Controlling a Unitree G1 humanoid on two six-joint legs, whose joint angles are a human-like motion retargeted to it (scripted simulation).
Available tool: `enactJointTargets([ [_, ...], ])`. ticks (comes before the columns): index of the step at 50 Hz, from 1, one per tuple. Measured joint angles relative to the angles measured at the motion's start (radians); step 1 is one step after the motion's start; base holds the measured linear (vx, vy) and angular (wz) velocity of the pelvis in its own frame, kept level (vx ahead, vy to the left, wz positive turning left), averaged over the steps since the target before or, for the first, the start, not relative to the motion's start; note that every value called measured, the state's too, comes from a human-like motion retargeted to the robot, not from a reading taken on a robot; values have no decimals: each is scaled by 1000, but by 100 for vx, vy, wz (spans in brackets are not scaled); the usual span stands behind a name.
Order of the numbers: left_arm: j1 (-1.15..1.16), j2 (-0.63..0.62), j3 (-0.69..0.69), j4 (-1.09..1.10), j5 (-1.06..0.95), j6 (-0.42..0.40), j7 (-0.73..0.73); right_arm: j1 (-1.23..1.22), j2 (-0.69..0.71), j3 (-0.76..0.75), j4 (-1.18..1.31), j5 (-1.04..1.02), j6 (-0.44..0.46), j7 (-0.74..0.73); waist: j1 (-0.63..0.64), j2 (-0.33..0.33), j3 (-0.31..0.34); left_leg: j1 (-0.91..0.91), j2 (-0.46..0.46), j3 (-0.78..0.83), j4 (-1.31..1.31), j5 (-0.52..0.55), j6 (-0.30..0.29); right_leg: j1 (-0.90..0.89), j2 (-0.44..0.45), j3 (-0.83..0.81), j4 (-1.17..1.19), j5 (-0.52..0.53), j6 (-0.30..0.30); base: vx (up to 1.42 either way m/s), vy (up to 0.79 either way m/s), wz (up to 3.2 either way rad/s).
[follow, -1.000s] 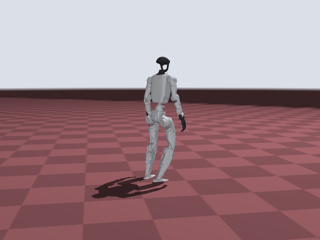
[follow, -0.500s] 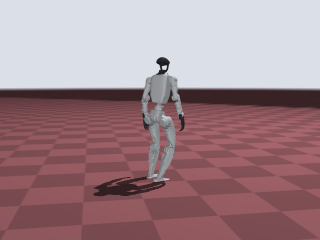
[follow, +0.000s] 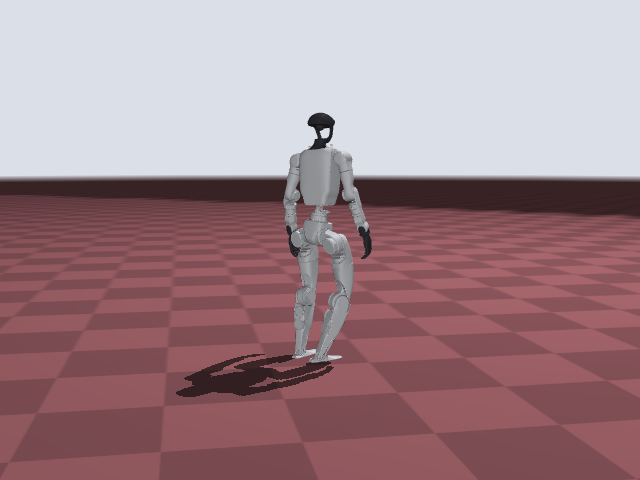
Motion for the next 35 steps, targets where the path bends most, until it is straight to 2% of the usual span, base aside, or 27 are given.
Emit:
enactJointTargets([
  [15,-31,-3,-76,27,-5,0,-22,-14,4,12,58,2,11,-22,11,41,-4,2,59,-2,-25,14,-33,67,71,-24,-168,82,-10,0,-1,0],
  [35,-57,-23,-137,42,15,-3,-24,9,-38,80,71,-19,0,-59,26,82,-58,49,64,-19,-289,170,-51,70,104,-47,-323,182,-20,0,0,0],
])
